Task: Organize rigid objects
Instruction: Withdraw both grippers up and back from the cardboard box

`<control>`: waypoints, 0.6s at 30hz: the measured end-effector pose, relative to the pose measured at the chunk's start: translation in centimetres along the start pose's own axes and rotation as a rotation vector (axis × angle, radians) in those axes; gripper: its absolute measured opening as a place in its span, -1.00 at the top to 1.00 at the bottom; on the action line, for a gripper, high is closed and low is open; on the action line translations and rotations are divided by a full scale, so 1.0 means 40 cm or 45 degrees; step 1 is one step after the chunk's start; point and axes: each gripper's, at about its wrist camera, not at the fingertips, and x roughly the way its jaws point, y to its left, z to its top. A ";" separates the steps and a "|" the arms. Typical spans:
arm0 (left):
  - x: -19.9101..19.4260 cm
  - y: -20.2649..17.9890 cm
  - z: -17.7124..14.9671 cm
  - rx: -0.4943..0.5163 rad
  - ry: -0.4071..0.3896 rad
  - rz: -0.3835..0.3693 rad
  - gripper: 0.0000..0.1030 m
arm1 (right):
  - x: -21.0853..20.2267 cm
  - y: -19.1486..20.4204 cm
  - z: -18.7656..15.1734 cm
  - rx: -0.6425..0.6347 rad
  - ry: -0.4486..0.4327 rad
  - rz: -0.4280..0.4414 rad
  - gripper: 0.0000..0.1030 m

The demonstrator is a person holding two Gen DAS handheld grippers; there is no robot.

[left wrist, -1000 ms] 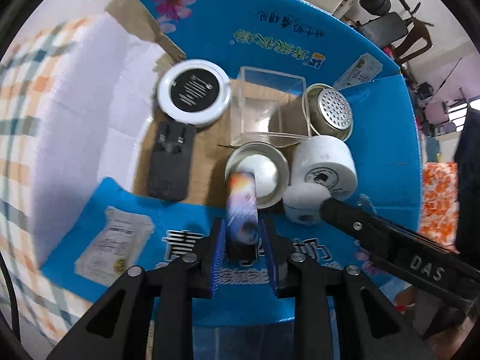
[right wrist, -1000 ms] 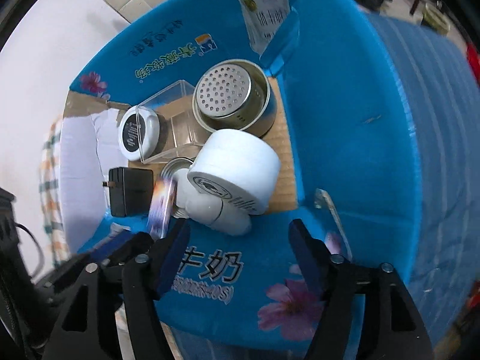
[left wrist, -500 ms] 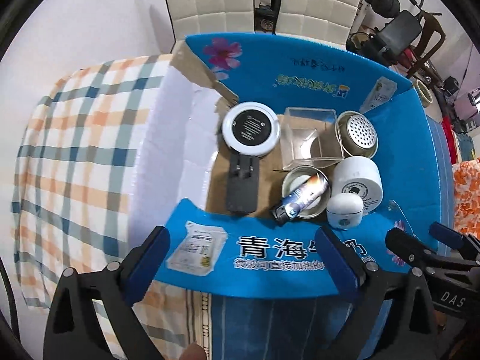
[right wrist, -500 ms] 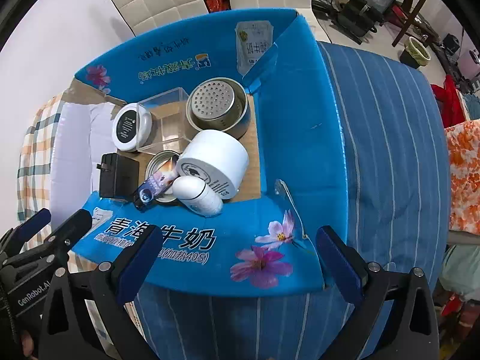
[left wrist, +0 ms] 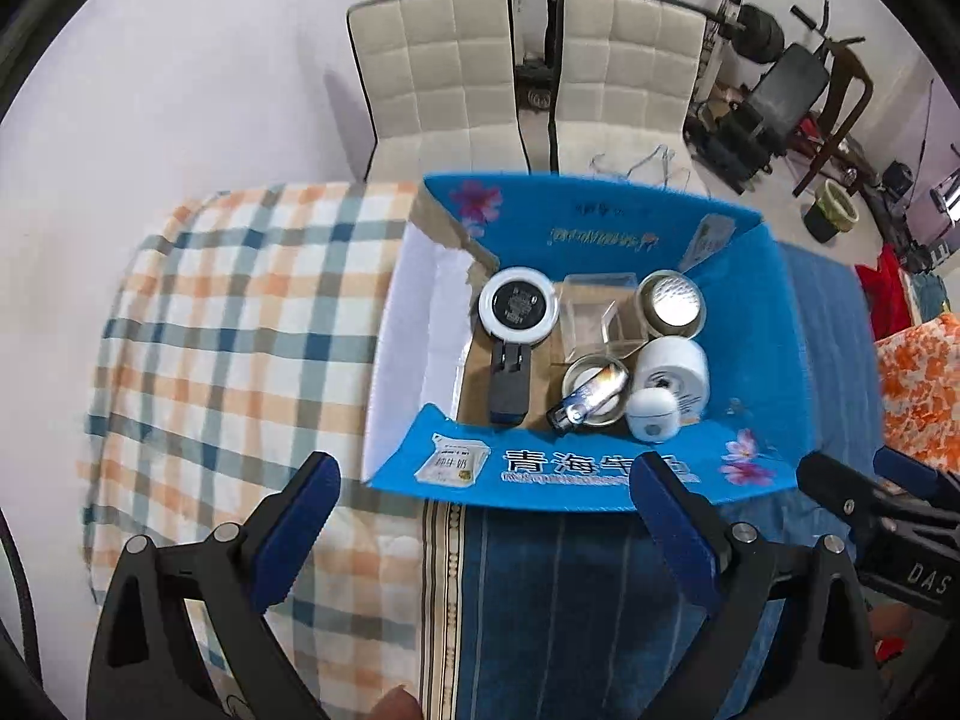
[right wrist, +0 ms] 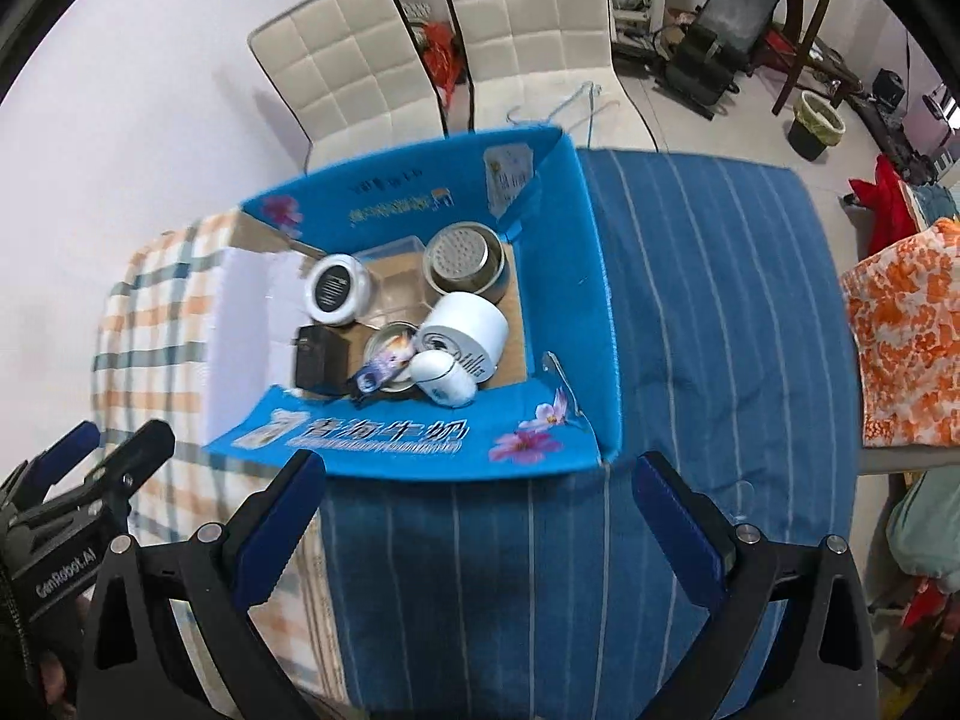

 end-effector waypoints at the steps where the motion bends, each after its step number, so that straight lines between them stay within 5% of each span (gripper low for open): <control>1: -0.019 -0.001 -0.001 0.003 -0.009 -0.004 -0.93 | -0.029 0.000 -0.006 0.002 -0.009 0.007 -1.00; 9: -0.210 -0.007 -0.030 0.002 -0.095 -0.050 -0.93 | -0.261 0.002 -0.080 -0.033 -0.110 0.052 -1.00; 18: -0.333 -0.011 -0.071 -0.014 -0.169 -0.051 -0.93 | -0.400 0.004 -0.136 -0.061 -0.151 0.071 -1.00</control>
